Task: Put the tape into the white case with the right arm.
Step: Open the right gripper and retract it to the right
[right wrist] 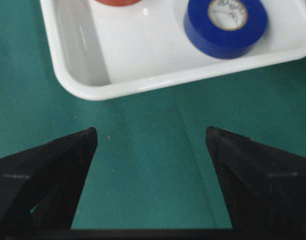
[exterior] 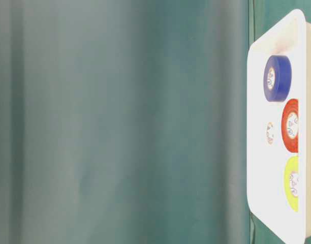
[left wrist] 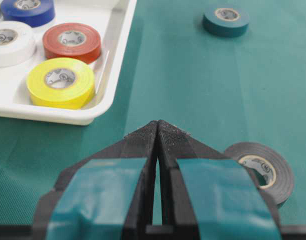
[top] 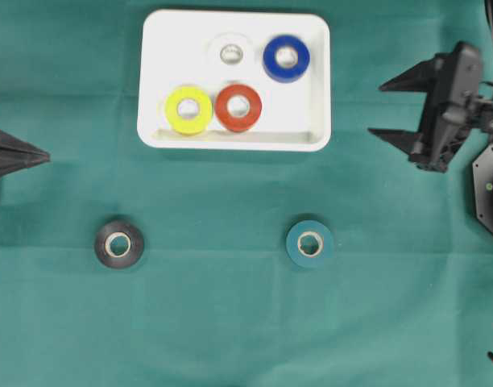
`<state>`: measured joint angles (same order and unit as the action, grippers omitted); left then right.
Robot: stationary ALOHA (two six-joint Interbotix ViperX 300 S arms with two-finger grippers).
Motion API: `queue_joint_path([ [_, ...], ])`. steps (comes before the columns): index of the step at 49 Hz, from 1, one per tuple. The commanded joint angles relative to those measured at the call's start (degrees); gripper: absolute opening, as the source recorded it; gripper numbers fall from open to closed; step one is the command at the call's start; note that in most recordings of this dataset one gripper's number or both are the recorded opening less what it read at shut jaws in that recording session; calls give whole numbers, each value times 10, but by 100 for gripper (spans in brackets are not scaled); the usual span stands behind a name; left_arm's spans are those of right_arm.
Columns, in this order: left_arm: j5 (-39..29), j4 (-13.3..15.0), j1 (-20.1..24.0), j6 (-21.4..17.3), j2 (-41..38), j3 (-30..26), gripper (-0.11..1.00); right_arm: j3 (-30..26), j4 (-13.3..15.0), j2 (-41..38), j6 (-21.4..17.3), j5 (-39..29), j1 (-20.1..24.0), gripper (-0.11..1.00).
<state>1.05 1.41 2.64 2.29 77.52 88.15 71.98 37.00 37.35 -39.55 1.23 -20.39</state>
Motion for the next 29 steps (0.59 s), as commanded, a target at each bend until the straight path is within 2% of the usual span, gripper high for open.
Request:
queue_joint_path([
  [1,3,0,2,0,-4,-6,0,7,-1,19,-2,4,-1,59],
  [13,3,1,2,1,-4,-6,0,30,-3,25,-4,12,11,59],
  [29,3,1,2,1,-4,-6,0,57,-3,42,-4,22,120,59],
])
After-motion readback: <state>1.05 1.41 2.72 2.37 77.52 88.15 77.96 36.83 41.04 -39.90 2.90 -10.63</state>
